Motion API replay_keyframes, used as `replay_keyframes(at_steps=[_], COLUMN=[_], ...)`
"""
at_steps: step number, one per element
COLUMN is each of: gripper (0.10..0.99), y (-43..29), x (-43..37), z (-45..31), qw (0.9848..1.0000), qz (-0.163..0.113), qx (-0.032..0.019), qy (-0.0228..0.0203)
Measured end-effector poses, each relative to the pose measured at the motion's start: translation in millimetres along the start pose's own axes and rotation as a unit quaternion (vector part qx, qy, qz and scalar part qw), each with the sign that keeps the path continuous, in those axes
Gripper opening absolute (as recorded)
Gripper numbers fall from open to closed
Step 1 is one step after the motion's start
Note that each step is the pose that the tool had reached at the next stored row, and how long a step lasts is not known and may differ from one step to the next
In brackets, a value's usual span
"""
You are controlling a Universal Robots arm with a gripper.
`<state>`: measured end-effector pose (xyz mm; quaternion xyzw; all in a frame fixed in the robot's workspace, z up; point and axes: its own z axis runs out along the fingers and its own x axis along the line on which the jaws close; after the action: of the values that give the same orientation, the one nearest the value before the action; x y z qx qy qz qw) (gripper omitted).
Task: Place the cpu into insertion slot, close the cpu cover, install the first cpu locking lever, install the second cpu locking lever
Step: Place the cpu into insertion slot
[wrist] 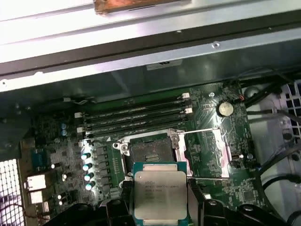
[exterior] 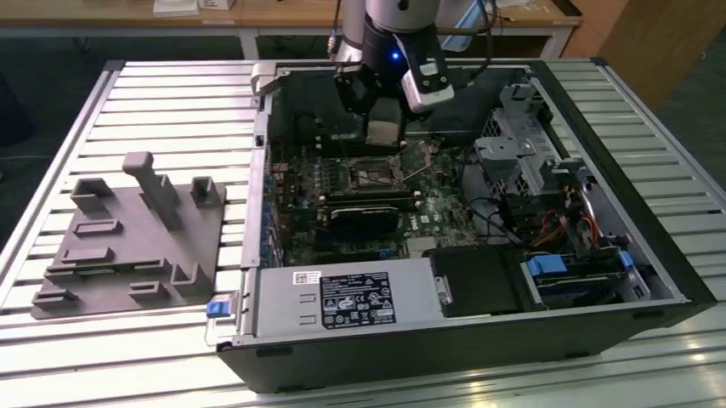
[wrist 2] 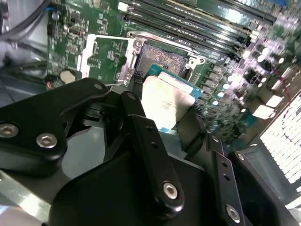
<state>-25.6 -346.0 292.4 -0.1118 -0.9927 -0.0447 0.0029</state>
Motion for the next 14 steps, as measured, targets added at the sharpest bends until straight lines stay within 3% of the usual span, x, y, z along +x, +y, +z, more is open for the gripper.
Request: replay_keyframes(at_steps=[4, 7, 11, 14], gripper=[0.541, 0.541, 0.541, 0.541], y=[-0.1, -0.2, -0.2, -0.3], x=[0.0, 0.0, -0.1, -0.1], z=[1.0, 1.8, 2.8, 3.5], qw=[0.9994, 0.9981, 0.9953, 0.9923], qz=[0.035, 0.061, 0.096, 0.123], qx=[-0.0001, -0.0003, -0.0004, -0.0005], qy=[-0.0032, -0.0057, -0.0089, -0.0113])
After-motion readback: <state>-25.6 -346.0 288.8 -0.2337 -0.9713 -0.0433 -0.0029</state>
